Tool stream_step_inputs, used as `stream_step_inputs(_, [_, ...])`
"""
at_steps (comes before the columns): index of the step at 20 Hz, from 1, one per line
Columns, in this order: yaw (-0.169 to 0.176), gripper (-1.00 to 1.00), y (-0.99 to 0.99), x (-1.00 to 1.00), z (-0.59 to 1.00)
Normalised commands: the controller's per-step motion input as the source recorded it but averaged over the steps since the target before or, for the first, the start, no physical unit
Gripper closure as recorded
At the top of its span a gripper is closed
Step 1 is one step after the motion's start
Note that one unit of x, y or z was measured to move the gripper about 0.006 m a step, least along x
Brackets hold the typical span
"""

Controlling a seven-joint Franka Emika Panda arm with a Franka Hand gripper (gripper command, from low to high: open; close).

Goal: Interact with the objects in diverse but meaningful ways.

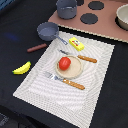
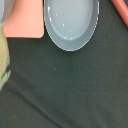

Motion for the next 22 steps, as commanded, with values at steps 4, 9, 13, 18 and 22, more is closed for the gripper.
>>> stream_step_inputs(4, [-0.017, -1.00, -0.07, -0.03, -0.01])
stream_step_inputs(9, [0.017, -1.00, -0.23, 0.18, -0.06])
stream_step_inputs(13, [0.005, -1.00, -0.64, 0.14, -0.14])
stream_step_inputs(18, [0.010, -1.00, -0.76, 0.17, -0.18])
stream_step_inputs(22, [0.021, -1.00, -0.73, 0.10, -0.21])
